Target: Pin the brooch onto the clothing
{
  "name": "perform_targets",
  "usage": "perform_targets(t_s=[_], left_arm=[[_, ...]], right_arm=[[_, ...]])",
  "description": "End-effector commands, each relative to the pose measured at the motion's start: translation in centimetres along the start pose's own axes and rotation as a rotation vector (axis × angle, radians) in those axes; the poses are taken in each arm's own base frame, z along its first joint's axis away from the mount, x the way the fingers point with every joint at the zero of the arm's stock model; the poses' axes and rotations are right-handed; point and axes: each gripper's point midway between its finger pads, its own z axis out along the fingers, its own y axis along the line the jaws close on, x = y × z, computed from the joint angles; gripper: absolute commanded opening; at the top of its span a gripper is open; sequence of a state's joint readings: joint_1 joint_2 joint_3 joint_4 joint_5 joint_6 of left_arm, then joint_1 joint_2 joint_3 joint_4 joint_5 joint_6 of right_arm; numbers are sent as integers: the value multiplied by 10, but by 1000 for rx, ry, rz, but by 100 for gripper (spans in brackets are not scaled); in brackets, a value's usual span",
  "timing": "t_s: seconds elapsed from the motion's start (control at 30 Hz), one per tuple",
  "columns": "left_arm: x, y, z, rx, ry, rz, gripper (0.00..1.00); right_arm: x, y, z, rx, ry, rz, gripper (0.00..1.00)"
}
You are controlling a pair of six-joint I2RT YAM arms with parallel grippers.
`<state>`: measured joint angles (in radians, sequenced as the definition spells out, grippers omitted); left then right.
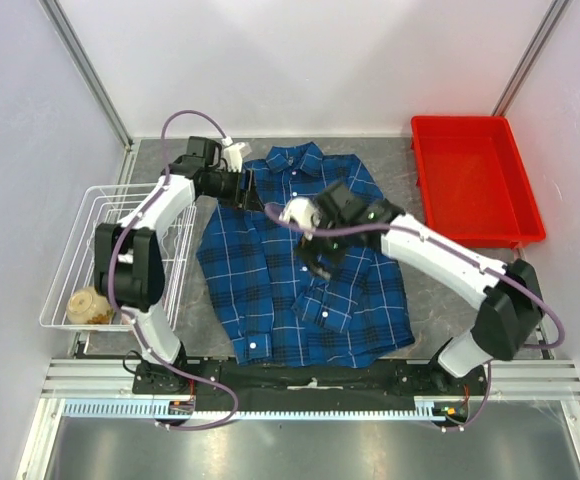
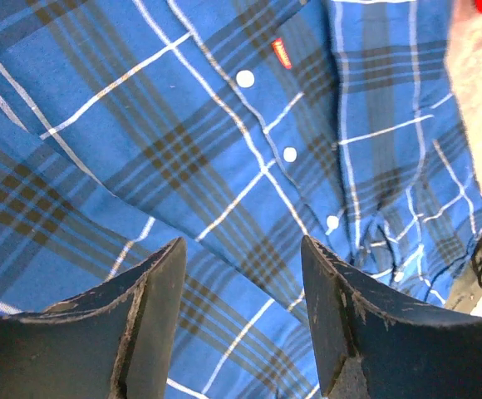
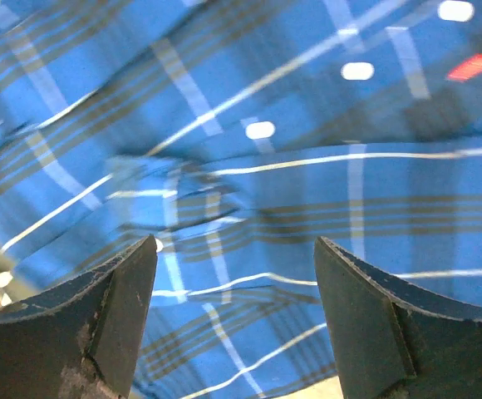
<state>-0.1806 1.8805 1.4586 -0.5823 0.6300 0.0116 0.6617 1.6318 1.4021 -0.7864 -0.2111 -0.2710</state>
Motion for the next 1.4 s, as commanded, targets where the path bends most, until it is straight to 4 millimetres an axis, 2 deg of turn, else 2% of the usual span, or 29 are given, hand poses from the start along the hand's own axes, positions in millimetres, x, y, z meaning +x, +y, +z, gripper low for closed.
perform_targets(t_s=[0.0, 0.03, 0.13, 0.17, 0.4, 0.53, 0.63, 0.7, 0.73, 0.77, 0.8, 0.87, 0.93, 0.97, 1.03, 1.07, 1.13, 1.17, 1.23, 1.27, 1.37], left_arm=[[-6, -31, -30, 55, -72, 4, 65], [-2, -33, -34, 55, -74, -1, 66], [7, -31, -40, 53, -73, -32, 67], [8, -32, -42, 61, -73, -53, 68], [20, -26, -53, 65, -95, -108, 69], [23, -23, -54, 59, -98, -111, 69], [24, -22, -54, 58, -102, -111, 68], [24, -23, -54, 59, -102, -109, 68], [25, -23, -54, 60, -100, -110, 68], [25, -22, -54, 59, -100, -108, 68], [26, -23, -54, 60, -100, -104, 68], [26, -22, -53, 60, -98, -98, 67], [26, -23, -54, 64, -98, -95, 67], [26, -22, -52, 67, -96, -94, 66], [26, -23, -51, 74, -92, -96, 66], [27, -22, -49, 76, -89, -99, 66], [27, -21, -47, 78, -86, -102, 66], [26, -20, -46, 78, -86, -103, 66], [23, -20, -46, 78, -92, -101, 65], [21, -20, -46, 79, -96, -99, 65], [17, -21, -44, 83, -99, -94, 65]], right_arm=[[47, 46, 14, -37, 106, -130, 83], [53, 56, 19, -54, 117, -156, 83], [59, 69, 30, -57, 132, -201, 84], [57, 69, 35, -47, 119, -210, 84], [82, 86, 67, -57, 161, -225, 83], [86, 86, 84, -35, 163, -223, 81], [90, 77, 93, 14, 177, -220, 75], [90, 68, 93, 62, 178, -223, 60], [90, 67, 93, 72, 177, -224, 52], [88, 65, 91, 82, 173, -224, 35], [83, 64, 87, 90, 158, -225, 28], [74, 65, 76, 87, 143, -229, 14], [56, 67, 59, 80, 101, -234, 8], [48, 68, 53, 75, 82, -237, 5], [27, 70, 34, 57, 30, -244, 6], [21, 72, 29, 46, 13, -247, 14], [15, 72, 18, 22, 4, -241, 22], [14, 73, 16, 5, 4, -234, 21], [17, 64, 12, 14, 13, -203, 5], [17, 59, 10, 21, 13, -192, 0], [20, 44, 1, 25, 14, -147, 0]])
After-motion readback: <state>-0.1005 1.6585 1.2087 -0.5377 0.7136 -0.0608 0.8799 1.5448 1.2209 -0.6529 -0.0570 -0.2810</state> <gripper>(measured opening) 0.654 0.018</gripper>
